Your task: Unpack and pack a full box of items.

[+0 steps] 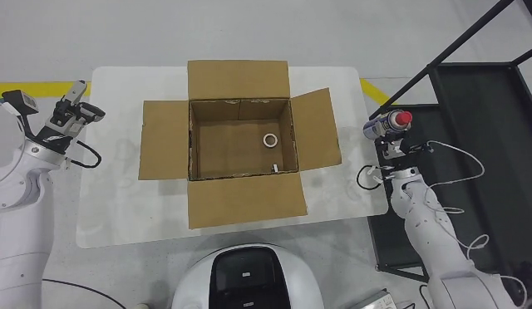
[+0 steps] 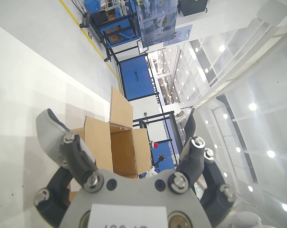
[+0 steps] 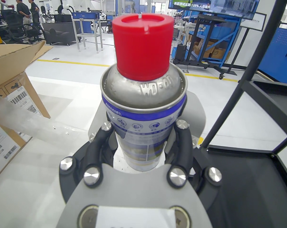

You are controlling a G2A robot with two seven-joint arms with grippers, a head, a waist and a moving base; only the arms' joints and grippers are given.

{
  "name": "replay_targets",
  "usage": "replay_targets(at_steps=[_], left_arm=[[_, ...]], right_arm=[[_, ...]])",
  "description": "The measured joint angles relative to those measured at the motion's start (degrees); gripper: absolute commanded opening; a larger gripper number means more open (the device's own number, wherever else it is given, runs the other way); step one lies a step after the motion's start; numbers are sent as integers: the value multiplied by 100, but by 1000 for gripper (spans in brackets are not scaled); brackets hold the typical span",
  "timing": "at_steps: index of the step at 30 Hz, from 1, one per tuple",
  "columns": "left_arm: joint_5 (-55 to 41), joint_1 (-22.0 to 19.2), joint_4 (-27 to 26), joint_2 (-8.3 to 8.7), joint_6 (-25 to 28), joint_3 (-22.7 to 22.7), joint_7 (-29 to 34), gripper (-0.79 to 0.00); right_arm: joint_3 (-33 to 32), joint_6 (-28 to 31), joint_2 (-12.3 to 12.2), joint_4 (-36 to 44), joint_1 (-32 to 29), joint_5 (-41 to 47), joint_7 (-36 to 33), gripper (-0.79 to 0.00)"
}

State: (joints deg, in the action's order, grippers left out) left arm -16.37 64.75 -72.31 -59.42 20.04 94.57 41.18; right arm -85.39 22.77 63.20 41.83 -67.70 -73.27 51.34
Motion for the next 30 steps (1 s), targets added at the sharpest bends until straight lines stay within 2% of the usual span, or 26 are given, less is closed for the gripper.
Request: replay_targets(at_steps=[9, 19, 30], left_arm=[[0, 0, 0, 0, 0, 0, 0, 0], [0, 0, 0, 0, 0, 0, 0, 0], [0, 0, 0, 0, 0, 0, 0, 0]], right_arm=[[-412, -14, -132, 615, -405, 40, -359, -785], [-688, 183, -167, 969, -609, 440, -634, -785], [-1049, 118, -243, 1406, -813, 440, -816, -785]])
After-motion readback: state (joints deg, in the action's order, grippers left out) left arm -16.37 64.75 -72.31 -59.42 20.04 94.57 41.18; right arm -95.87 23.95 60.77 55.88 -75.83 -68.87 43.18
